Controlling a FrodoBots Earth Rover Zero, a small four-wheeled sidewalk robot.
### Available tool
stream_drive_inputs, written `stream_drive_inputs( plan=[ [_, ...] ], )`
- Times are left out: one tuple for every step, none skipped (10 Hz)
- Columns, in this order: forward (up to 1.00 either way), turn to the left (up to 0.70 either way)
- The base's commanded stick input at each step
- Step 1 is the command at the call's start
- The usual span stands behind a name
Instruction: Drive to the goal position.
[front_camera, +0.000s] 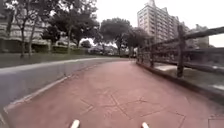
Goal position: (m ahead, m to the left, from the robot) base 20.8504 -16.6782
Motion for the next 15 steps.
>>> stream_drive_inputs(
  plan=[
    [0.7,0.0],
    [0.7,-0.02],
    [0.7,-0.02],
    [0.7,-0.02],
    [0.7,-0.01],
    [0.7,0.0],
    [0.7,0.0],
    [0.7,0.0],
    [0.7,0.0],
    [0.7,0.0],
    [0.7,0.0],
    [0.7,0.0],
    [0.7,0.0],
    [0.7,0.0],
    [0.7,0.0]
  ],
)
